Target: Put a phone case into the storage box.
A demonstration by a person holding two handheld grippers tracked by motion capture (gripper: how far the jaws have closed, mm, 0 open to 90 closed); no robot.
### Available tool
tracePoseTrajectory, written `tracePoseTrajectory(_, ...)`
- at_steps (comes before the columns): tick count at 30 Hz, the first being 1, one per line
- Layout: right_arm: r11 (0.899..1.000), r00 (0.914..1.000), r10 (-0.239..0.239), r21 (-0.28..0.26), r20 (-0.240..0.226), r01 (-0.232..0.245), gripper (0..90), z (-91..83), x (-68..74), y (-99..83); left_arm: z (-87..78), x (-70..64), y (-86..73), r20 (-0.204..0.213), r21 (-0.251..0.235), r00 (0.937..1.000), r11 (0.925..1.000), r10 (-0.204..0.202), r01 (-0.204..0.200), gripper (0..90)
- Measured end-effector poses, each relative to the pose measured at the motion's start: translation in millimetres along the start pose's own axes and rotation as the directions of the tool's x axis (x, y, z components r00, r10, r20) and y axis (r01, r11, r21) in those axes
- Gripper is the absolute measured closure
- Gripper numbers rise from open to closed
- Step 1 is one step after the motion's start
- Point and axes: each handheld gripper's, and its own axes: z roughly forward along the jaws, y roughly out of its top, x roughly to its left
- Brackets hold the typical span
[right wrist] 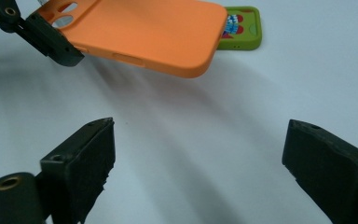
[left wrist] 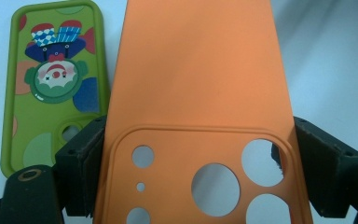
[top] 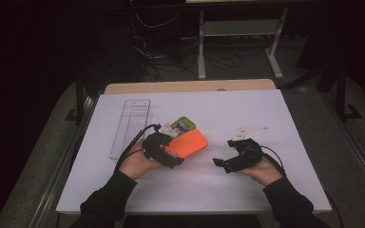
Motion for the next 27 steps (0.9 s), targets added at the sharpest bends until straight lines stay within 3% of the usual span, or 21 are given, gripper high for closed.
tracePoseTrajectory(2,1.000,0.9995,-0.026,-0.009,0.019,0.026,7.2,4.1,2.0,-1.8,0.1,0.1,1.2,0.002,0.000,1.0000,1.0000,0.006,-0.006,15.7)
tracePoseTrajectory(4,1.000,0.9995,-0.015,-0.015,0.029,0.015,7.7,6.9,4.8,-2.4,0.0,-0.6,1.7,0.007,-0.004,1.0000,1.0000,-0.004,0.005,15.7)
tracePoseTrajectory(7,0.998,0.9971,-0.056,-0.019,0.052,0.057,8.6,11.6,7.3,-3.0,-0.5,-0.4,2.1,0.016,-0.005,0.9998,0.9999,-0.009,0.009,15.7)
tracePoseTrajectory(12,0.991,0.9857,-0.133,-0.019,0.104,0.135,9.3,14.3,14.5,-3.5,0.2,-0.9,2.3,0.018,-0.002,0.9998,1.0000,-0.005,0.005,15.7)
tracePoseTrajectory(17,0.979,0.9669,-0.193,-0.037,0.166,0.202,9.6,14.0,18.8,-1.9,-0.2,-0.9,2.4,0.023,-0.008,0.9997,1.0000,-0.004,0.004,15.7)
tracePoseTrajectory(22,0.963,0.9429,-0.260,-0.017,0.209,0.269,9.5,15.2,24.5,-0.9,-1.4,0.9,2.5,0.022,-0.007,0.9997,0.9999,0.008,-0.008,15.7)
tracePoseTrajectory(23,0.951,0.9288,-0.299,-0.011,0.219,0.309,9.6,15.4,24.2,-0.7,-1.3,0.6,2.4,0.023,-0.011,0.9997,0.9999,0.003,-0.002,15.7)
tracePoseTrajectory(25,0.946,0.9212,-0.314,-0.009,0.230,0.325,9.7,15.8,27.5,-0.5,-1.6,0.7,2.3,0.025,-0.011,0.9997,0.9999,0.003,-0.003,15.7)
tracePoseTrajectory(26,0.937,0.9104,-0.338,-0.005,0.238,0.349,9.8,16.1,27.5,-0.4,-1.7,0.9,2.2,0.026,-0.011,0.9997,0.9999,0.004,-0.004,15.7)
tracePoseTrajectory(27,0.934,0.9050,-0.345,0.000,0.249,0.356,9.9,16.4,29.1,-0.4,-1.9,1.1,2.2,0.027,-0.011,0.9996,0.9999,0.005,-0.004,15.7)
